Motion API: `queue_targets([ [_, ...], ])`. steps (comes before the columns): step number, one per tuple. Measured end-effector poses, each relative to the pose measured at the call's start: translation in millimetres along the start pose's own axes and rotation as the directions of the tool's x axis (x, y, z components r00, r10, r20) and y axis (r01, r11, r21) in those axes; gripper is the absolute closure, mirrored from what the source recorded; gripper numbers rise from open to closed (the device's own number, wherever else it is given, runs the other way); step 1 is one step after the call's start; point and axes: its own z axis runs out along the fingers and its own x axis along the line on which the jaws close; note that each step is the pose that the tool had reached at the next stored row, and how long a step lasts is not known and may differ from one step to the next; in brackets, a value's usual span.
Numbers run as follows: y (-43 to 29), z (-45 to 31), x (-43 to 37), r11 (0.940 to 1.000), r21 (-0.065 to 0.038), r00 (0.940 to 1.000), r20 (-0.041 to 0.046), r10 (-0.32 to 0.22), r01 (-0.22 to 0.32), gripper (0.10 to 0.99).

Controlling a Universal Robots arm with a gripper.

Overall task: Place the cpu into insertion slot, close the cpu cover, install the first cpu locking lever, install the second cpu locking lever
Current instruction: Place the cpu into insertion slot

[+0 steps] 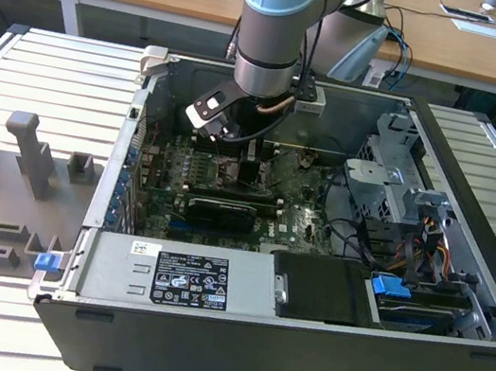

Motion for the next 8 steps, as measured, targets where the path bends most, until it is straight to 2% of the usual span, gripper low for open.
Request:
queue_targets([
  [5, 0.3, -6.4, 0.2, 1.0000, 0.000, 1.0000, 0.0001, 0.000, 0.000, 0.490],
  [7, 0.3, -6.6, 0.2, 1.0000, 0.000, 1.0000, -0.0003, 0.000, 0.000, 0.616],
  [8, 0.3, -6.8, 0.2, 1.0000, 0.000, 1.0000, -0.0002, 0.000, 0.000, 0.616],
])
